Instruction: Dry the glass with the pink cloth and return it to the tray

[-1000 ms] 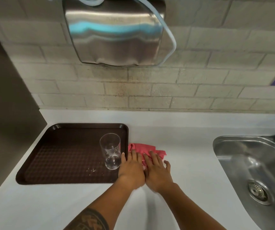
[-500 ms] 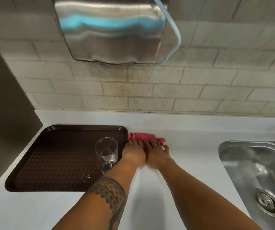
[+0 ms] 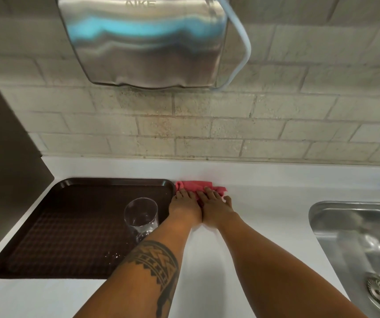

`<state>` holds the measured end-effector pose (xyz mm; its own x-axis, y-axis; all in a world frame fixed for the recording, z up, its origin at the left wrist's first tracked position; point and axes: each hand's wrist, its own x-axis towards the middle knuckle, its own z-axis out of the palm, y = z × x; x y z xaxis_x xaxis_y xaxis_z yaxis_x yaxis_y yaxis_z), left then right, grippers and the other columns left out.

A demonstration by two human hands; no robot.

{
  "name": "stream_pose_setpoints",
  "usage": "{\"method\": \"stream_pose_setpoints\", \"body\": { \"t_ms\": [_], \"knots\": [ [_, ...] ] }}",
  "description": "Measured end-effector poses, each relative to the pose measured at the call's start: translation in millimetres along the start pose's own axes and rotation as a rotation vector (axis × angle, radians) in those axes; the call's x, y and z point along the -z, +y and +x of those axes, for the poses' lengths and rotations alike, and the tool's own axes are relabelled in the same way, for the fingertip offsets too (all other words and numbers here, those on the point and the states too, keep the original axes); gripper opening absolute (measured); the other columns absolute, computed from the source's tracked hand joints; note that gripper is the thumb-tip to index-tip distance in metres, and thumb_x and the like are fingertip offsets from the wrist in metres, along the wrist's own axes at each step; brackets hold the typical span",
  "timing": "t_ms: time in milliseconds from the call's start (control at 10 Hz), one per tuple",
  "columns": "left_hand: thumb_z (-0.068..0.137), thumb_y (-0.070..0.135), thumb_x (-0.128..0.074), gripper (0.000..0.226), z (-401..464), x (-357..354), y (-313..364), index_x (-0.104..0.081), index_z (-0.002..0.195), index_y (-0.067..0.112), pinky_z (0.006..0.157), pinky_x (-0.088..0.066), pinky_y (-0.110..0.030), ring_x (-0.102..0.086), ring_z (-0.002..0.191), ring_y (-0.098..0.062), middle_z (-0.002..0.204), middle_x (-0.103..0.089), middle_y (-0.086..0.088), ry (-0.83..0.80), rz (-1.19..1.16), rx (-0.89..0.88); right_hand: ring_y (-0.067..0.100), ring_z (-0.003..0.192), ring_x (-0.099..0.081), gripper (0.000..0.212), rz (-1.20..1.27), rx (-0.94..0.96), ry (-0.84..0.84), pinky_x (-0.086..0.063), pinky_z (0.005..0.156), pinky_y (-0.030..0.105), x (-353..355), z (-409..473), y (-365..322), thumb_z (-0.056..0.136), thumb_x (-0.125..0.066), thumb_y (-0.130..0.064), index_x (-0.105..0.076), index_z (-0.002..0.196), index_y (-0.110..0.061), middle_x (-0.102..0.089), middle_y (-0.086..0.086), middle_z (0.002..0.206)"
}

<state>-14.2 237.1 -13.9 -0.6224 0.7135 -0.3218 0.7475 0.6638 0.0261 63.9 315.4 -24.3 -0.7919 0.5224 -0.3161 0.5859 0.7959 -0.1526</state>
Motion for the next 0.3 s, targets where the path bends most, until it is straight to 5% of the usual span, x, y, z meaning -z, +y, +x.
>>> {"method": "stream_pose_setpoints", "body": {
  "t_ms": [200,300],
  "knots": [
    [0.108,0.031,-0.039,0.076,-7,4,-1,-0.003,0.166,-0.001,0.131,-0.019,-0.047,-0.006,0.162,-0.041,0.174,-0.001,-0.03,-0.008,-0.007,-0.023,0.027,0.161,-0.011,0.074,0.014,0.005,0.077,-0.016,0.125,0.054,9,-11,-1,0.101,-0.048,-0.032,-0.011,0.166,-0.028,-0.008,0.005,0.175],
    [0.108,0.032,-0.044,0.069,-20,25,2,-0.019,0.165,0.002,0.126,-0.029,-0.048,-0.023,0.158,-0.042,0.171,-0.02,-0.028,0.068,-0.045,-0.054,0.025,0.154,-0.029,0.069,0.014,0.043,0.217,-0.026,0.116,0.049,29,-22,-3,0.097,-0.049,-0.036,-0.026,0.161,-0.025,-0.028,0.004,0.169]
  ]
}}
